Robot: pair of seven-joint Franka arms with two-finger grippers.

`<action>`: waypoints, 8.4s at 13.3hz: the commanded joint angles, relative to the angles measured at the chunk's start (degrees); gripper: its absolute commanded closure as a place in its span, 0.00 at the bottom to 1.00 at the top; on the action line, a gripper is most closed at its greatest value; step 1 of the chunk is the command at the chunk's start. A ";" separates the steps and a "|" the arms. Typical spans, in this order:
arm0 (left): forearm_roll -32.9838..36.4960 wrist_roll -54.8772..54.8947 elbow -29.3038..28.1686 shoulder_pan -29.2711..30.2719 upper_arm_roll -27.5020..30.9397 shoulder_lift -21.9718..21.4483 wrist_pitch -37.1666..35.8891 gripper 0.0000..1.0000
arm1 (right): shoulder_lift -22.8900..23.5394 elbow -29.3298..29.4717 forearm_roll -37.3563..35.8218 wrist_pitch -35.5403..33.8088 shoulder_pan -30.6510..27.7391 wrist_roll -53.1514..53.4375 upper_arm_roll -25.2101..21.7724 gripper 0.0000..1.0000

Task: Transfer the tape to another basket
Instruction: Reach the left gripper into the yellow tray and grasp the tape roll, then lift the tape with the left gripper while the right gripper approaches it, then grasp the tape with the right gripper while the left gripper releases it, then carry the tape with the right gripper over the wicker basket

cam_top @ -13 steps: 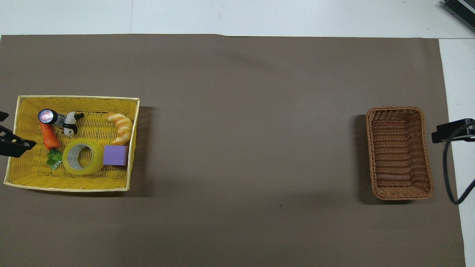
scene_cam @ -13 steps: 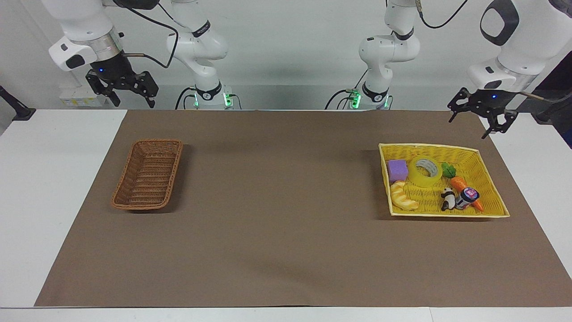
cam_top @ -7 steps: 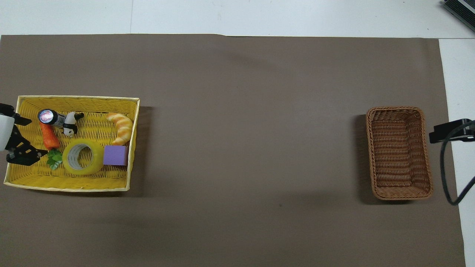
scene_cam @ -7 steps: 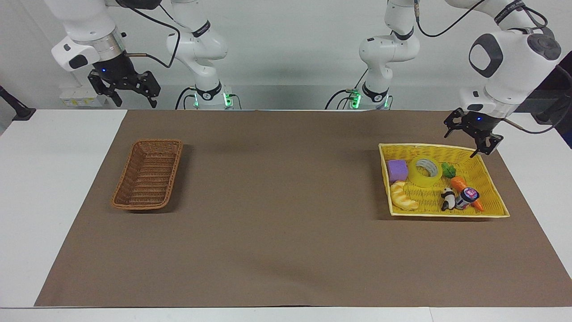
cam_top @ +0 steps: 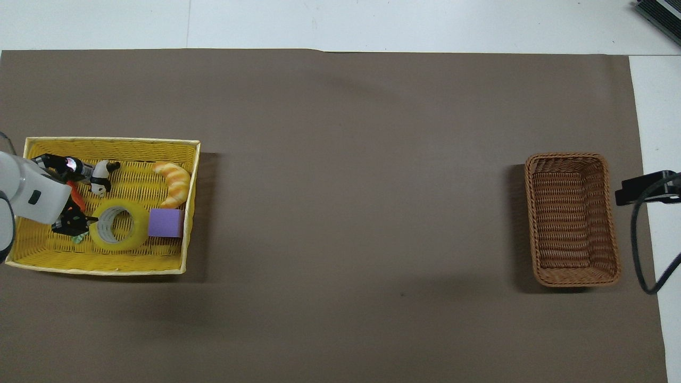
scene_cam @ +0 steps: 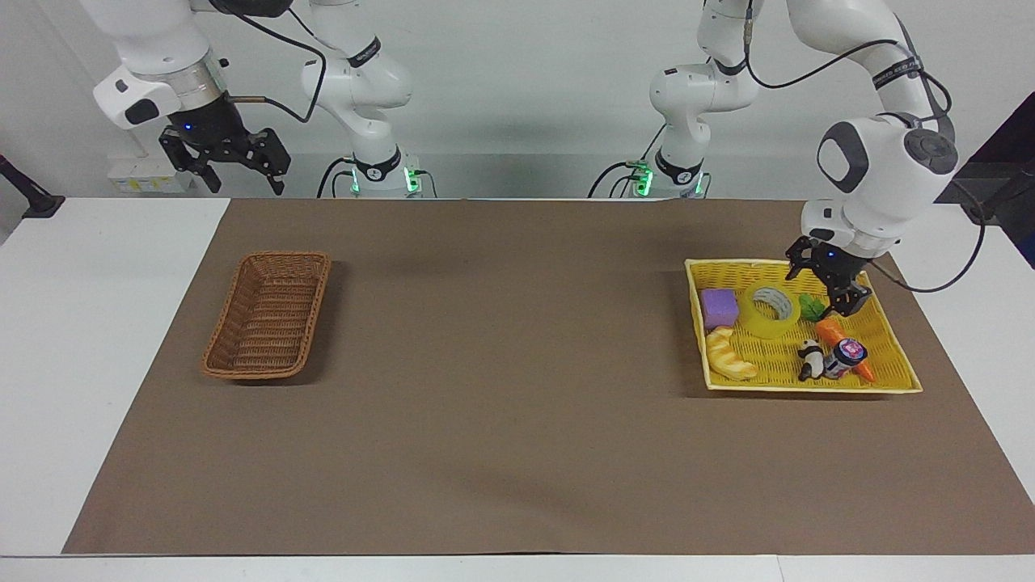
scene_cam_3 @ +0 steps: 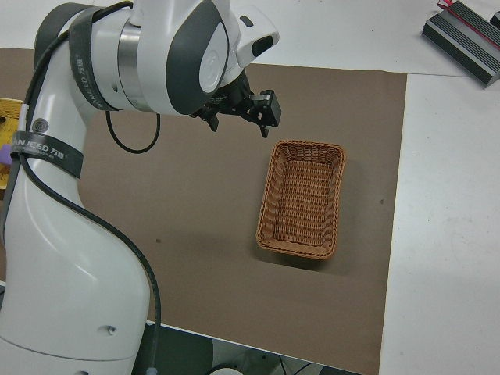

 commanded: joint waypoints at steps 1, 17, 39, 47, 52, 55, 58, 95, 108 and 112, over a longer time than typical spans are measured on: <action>-0.33 1.04 -0.72 0.28 -0.19 3.34 4.71 0.00 | -0.88 -0.52 -0.16 -0.66 -0.37 0.39 0.31 0.00; -0.33 -1.94 -7.14 0.46 -0.19 3.53 11.75 1.00 | -1.31 -1.23 0.19 -0.22 -0.81 0.74 0.40 0.00; -14.84 -85.59 -1.25 -31.52 -1.25 -5.18 2.94 1.00 | 0.44 -17.21 26.36 17.44 -0.19 3.20 0.14 0.00; -14.75 -111.01 1.12 -42.78 -1.25 1.24 13.15 1.00 | 1.93 -28.46 46.05 31.03 5.33 -6.29 0.40 0.00; -14.92 -117.52 6.57 -43.22 -1.51 4.22 14.47 1.00 | 3.95 -32.25 52.83 44.67 13.77 -6.38 0.40 0.00; -17.02 -119.11 6.84 -44.02 -2.04 4.32 14.56 1.00 | 3.26 -34.54 58.26 47.76 15.72 -8.74 0.40 0.00; -18.18 -118.85 6.75 -44.10 -2.04 4.40 14.48 1.00 | 2.73 -34.71 64.00 48.12 15.89 -10.33 0.40 0.00; -11.26 -90.93 10.71 -26.72 -1.16 -4.02 -11.16 0.00 | 5.98 -31.90 40.65 43.81 18.71 -1.93 0.14 1.00; 0.61 -60.75 29.41 -1.74 -1.16 -6.94 -31.12 0.00 | 7.03 -19.34 10.39 27.29 6.68 6.37 -0.04 1.00; 1.25 -60.05 30.75 -1.83 -0.99 -6.93 -34.57 0.00 | 6.42 -20.29 10.30 25.70 1.57 1.88 -0.13 1.00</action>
